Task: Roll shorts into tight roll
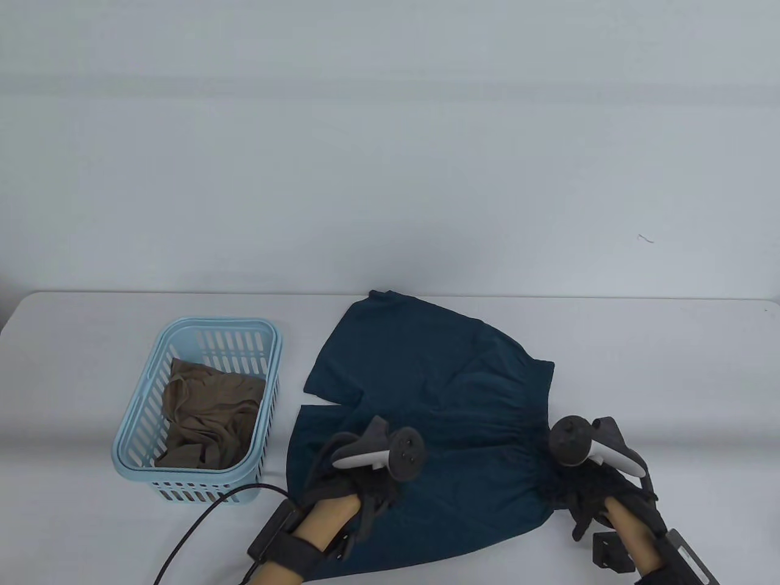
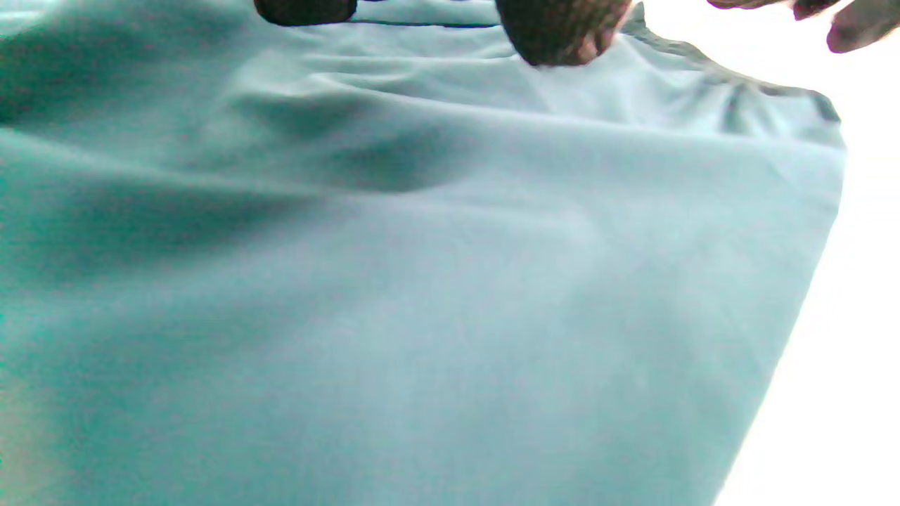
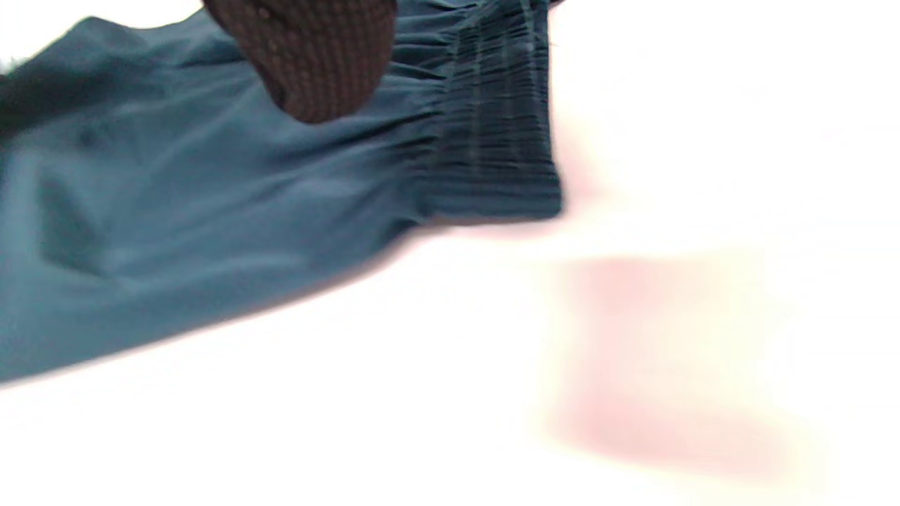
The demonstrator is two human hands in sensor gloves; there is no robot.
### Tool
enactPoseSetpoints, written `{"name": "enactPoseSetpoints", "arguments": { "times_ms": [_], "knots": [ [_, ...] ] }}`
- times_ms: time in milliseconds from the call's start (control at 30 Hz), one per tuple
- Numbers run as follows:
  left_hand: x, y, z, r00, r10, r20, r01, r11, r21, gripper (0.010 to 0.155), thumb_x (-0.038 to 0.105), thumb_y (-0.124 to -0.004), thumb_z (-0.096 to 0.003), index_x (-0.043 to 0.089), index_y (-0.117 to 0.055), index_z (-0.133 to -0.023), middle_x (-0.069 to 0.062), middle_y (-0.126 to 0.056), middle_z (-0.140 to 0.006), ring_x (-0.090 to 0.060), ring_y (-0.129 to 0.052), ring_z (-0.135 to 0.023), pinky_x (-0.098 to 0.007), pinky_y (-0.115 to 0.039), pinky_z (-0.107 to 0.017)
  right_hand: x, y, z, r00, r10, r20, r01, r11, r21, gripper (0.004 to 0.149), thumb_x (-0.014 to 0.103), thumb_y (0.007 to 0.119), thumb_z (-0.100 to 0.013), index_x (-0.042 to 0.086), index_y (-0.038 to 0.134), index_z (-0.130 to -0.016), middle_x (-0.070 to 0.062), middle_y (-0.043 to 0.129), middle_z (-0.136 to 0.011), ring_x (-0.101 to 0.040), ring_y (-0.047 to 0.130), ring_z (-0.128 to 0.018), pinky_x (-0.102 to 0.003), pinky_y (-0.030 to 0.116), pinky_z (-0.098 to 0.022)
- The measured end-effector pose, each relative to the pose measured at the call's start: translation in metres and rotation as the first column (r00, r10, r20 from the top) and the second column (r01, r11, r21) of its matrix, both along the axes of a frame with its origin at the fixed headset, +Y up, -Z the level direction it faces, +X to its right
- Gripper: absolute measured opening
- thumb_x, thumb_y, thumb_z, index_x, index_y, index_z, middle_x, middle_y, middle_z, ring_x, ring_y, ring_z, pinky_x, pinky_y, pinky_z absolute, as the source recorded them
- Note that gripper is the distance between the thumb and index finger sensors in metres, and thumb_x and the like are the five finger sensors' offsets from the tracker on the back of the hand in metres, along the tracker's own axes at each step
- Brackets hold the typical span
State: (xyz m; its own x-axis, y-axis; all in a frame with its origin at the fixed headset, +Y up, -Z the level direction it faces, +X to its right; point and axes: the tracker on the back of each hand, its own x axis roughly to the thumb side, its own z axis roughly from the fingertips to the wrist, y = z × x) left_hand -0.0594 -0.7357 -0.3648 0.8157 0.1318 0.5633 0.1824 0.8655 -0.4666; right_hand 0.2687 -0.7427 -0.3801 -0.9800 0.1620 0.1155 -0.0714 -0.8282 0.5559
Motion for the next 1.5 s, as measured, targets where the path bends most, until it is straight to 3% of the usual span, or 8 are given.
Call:
{"name": "enactPoseSetpoints", "arguments": {
  "times_ms": [133, 267, 567, 700, 833, 967, 1133, 1500],
  "knots": [
    [-0.024, -0.002, 0.044, 0.998, -0.044, 0.042, 0.043, 0.999, 0.023, 0.071, 0.034, -0.065, -0.0544, 0.005, -0.029, -0.109, -0.027, -0.029, -0.113, -0.049, -0.045, -0.106, -0.073, -0.037, -0.069, 0.003, -0.006, 0.012, 0.998, 0.065, -0.026, -0.065, 0.998, 0.011, 0.083, 0.034, 0.073, -0.050, 0.017, 0.015, -0.106, -0.013, 0.013, -0.113, -0.041, 0.017, -0.106, -0.065, 0.030, -0.073],
    [-0.041, -0.013, 0.066, 0.992, -0.117, 0.046, 0.117, 0.993, 0.000, 0.079, 0.040, -0.066, -0.0535, 0.003, -0.024, -0.109, -0.028, -0.025, -0.113, -0.050, -0.041, -0.107, -0.073, -0.036, -0.069, -0.001, -0.014, 0.017, 0.994, 0.108, -0.028, -0.107, 0.994, 0.026, 0.084, 0.033, 0.074, -0.050, 0.017, 0.014, -0.105, -0.013, 0.012, -0.113, -0.041, 0.017, -0.105, -0.064, 0.030, -0.073],
    [-0.062, -0.041, 0.072, 0.976, -0.219, -0.003, 0.219, 0.975, -0.029, 0.097, 0.053, -0.068, -0.0477, 0.000, -0.014, -0.108, -0.032, -0.018, -0.112, -0.053, -0.036, -0.106, -0.074, -0.034, -0.068, -0.008, -0.032, 0.017, 0.991, 0.133, -0.024, -0.132, 0.990, 0.040, 0.079, 0.030, 0.075, -0.049, 0.019, 0.020, -0.105, -0.012, 0.018, -0.112, -0.042, 0.030, -0.104, -0.061, 0.038, -0.073],
    [-0.059, -0.042, 0.071, 0.971, -0.239, -0.015, 0.239, 0.971, 0.015, 0.091, 0.049, -0.068, -0.0480, 0.003, -0.018, -0.108, -0.029, -0.021, -0.113, -0.052, -0.036, -0.105, -0.073, -0.036, -0.069, -0.008, -0.031, 0.017, 0.993, 0.115, -0.004, -0.114, 0.990, 0.086, 0.074, 0.030, 0.075, -0.049, 0.019, 0.029, -0.105, -0.011, 0.024, -0.113, -0.041, 0.038, -0.103, -0.060, 0.042, -0.072],
    [-0.058, -0.040, 0.070, 0.971, -0.237, -0.025, 0.238, 0.967, 0.089, 0.074, 0.039, -0.066, -0.0524, 0.007, -0.030, -0.108, -0.026, -0.033, -0.113, -0.049, -0.047, -0.104, -0.070, -0.043, -0.070, -0.007, -0.032, 0.016, 0.995, 0.097, 0.020, -0.099, 0.983, 0.152, 0.068, 0.029, 0.074, -0.049, 0.020, 0.035, -0.104, -0.010, 0.032, -0.111, -0.039, 0.047, -0.101, -0.058, 0.046, -0.071],
    [-0.063, -0.029, 0.064, 0.993, -0.096, -0.062, 0.106, 0.974, 0.202, 0.052, 0.031, -0.061, -0.0546, 0.014, -0.056, -0.104, -0.019, -0.060, -0.110, -0.042, -0.070, -0.099, -0.066, -0.053, -0.069, -0.003, -0.026, 0.014, 0.997, 0.021, 0.081, -0.047, 0.942, 0.334, 0.048, 0.024, 0.067, -0.051, 0.022, 0.060, -0.098, -0.007, 0.060, -0.106, -0.037, 0.067, -0.094, -0.058, 0.055, -0.068],
    [-0.074, -0.015, 0.059, 0.992, 0.052, -0.112, -0.028, 0.978, 0.206, 0.043, 0.031, -0.061, -0.0536, 0.018, -0.074, -0.092, -0.013, -0.083, -0.098, -0.035, -0.090, -0.086, -0.063, -0.059, -0.068, 0.002, -0.025, 0.013, 0.995, 0.001, 0.101, -0.038, 0.932, 0.361, 0.045, 0.025, 0.068, -0.050, 0.023, 0.065, -0.095, -0.006, 0.066, -0.104, -0.037, 0.070, -0.094, -0.059, 0.056, -0.068],
    [-0.097, 0.059, 0.067, 0.940, 0.311, -0.138, -0.269, 0.927, 0.259, 0.041, 0.033, -0.065, -0.0534, 0.017, -0.079, -0.089, -0.014, -0.088, -0.093, -0.035, -0.094, -0.081, -0.065, -0.058, -0.068, 0.020, 0.012, 0.022, 0.965, -0.239, 0.109, 0.187, 0.916, 0.355, 0.044, 0.027, 0.074, -0.048, 0.021, 0.073, -0.092, -0.008, 0.076, -0.100, -0.039, 0.072, -0.093, -0.060, 0.057, -0.067]
  ]
}}
